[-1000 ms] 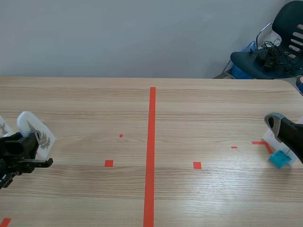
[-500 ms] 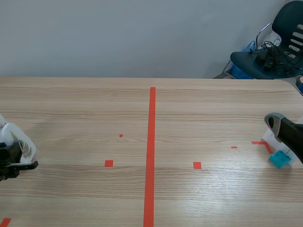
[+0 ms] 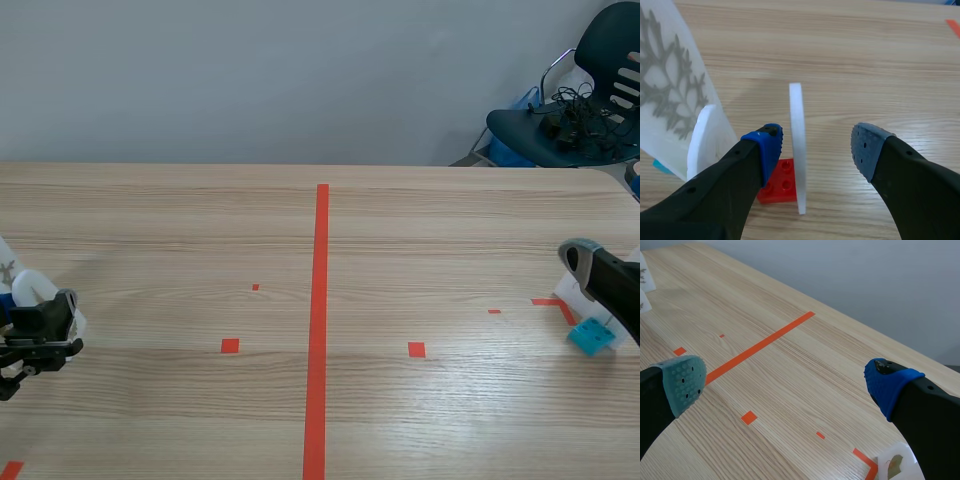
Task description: Do the leaf sorting experiment
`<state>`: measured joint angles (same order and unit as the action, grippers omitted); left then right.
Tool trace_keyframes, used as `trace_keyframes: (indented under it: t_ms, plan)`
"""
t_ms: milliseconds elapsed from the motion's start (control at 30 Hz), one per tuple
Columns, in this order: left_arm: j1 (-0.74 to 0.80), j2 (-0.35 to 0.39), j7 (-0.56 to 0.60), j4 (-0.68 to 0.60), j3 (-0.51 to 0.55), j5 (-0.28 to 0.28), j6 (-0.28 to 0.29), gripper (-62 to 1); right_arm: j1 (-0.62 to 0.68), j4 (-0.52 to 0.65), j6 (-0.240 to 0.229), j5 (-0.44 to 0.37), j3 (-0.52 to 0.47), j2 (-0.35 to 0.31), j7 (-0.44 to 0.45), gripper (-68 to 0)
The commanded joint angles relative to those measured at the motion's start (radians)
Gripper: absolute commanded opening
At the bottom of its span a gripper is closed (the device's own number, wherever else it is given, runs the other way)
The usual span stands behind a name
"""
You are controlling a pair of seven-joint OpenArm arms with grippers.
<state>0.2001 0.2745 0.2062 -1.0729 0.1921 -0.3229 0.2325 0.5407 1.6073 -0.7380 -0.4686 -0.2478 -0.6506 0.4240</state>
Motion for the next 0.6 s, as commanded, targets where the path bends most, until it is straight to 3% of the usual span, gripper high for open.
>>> trace_keyframes:
  t_ms: [0,200,267,367,433,567]
  plan:
    - [0.013,0.014,0.01,-0.084,0.006,-0.008,0.0,-28.1,-0.015,0.002,-0.008,-0.014,-0.016,-0.003,0.019,0.4]
    - [0.077,0.047,-0.052,-0.355,0.048,-0.008,0.006,-28.1,-0.018,0.002,-0.008,-0.014,-0.016,-0.003,0.019,0.4]
    - [0.109,0.06,-0.089,-0.459,0.071,-0.009,0.035,-24.9,-0.023,0.002,-0.008,-0.014,-0.016,-0.003,0.019,0.4]
    - [0.166,0.08,-0.118,-0.584,0.08,-0.021,0.129,-8.9,-0.023,0.002,-0.008,-0.016,-0.016,-0.003,0.032,0.4]
    - [0.206,0.087,-0.125,-0.642,0.08,-0.04,0.222,1.4,-0.028,0.002,-0.008,-0.023,-0.021,-0.003,0.034,0.4]
    - [0.286,0.086,-0.128,-0.72,0.077,-0.124,0.374,1.4,-0.028,0.002,-0.008,-0.037,-0.047,-0.003,0.034,0.4]
